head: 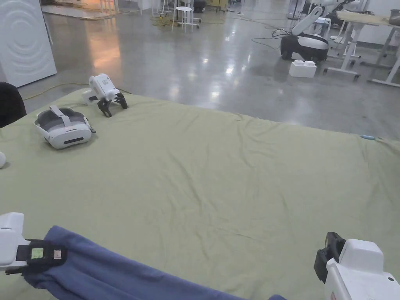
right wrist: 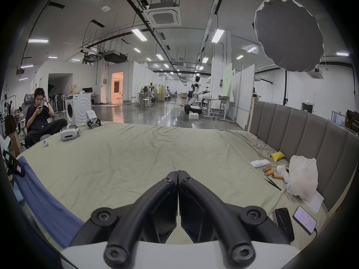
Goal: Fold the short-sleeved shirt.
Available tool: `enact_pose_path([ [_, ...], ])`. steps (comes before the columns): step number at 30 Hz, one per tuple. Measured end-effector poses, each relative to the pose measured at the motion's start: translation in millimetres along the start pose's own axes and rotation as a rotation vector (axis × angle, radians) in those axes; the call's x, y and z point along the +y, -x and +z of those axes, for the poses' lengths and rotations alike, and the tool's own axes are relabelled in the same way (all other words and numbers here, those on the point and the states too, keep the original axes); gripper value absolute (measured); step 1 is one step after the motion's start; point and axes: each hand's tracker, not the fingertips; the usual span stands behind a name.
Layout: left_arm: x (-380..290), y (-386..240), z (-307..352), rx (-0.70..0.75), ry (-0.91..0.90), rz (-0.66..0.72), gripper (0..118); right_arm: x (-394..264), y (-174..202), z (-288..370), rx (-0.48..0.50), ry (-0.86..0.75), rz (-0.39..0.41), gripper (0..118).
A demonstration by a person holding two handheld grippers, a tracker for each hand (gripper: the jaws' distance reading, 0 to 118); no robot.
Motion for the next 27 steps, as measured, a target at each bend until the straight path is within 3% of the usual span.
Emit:
enact_pose_path([
  [5,-16,-49,9,-0.002,-0.008,-0.021,1,-4,-1,0,0.01,0.006,-0.022,0],
  [10,-33,-110,-6,-0.205,-0.01,0.011,1,-6,-2,1,0.015,0.008,-0.026,0],
  [15,-50,-174,-43,-0.264,0.043,-0.046,1,-9,-8,4,0.01,0.011,-0.028,0],
  [27,-114,-251,-200,-0.163,0.281,-0.08,1,-21,-36,15,-0.05,0.033,-0.049,0],
])
